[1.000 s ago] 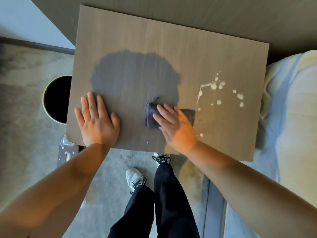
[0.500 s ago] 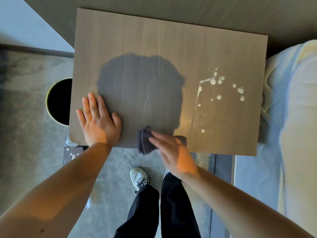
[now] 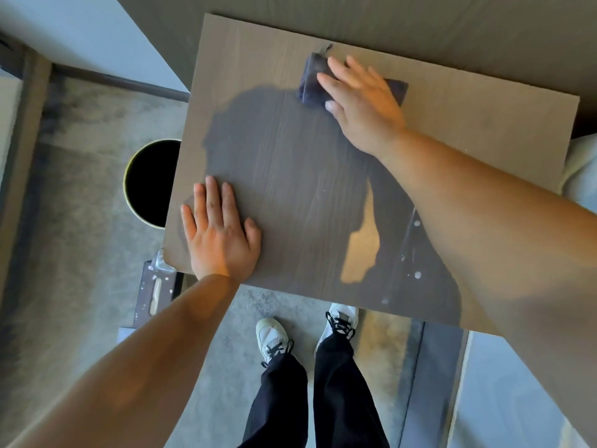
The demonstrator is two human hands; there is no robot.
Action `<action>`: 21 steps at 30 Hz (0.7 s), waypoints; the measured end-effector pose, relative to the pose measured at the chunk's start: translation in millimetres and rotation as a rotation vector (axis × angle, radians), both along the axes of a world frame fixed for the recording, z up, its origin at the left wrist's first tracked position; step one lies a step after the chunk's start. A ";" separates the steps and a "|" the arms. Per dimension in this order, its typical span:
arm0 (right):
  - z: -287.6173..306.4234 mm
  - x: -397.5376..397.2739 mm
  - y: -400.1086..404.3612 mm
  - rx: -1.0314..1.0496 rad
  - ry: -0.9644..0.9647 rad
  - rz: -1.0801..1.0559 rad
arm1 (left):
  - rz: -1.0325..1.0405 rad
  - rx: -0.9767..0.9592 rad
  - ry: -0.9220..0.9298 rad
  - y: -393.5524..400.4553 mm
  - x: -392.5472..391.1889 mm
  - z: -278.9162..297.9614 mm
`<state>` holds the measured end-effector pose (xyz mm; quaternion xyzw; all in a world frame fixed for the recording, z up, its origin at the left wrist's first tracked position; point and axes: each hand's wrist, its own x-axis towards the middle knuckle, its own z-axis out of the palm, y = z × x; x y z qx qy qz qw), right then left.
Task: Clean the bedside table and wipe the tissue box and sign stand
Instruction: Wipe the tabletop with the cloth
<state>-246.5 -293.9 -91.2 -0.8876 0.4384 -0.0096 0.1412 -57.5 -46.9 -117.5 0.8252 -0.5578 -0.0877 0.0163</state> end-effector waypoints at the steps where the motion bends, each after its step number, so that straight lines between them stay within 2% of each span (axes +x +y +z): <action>1: -2.5 -0.6 1.9 -0.012 0.013 0.002 | 0.000 -0.001 0.003 0.1 -0.3 0.0; 5: 1.2 -6.9 36.9 0.018 -0.013 0.045 | -0.001 0.017 0.017 -0.8 -2.0 3.2; 15: -12.2 -49.1 266.2 0.134 -0.154 0.291 | -0.001 0.042 0.025 -1.6 -3.5 6.3; 19: -7.8 -58.9 299.9 0.174 -0.207 0.342 | 0.008 0.042 0.038 -1.8 -4.2 6.1; 21: -0.8 -62.3 301.9 0.237 -0.291 0.277 | 0.009 0.044 0.044 -1.5 -3.3 6.3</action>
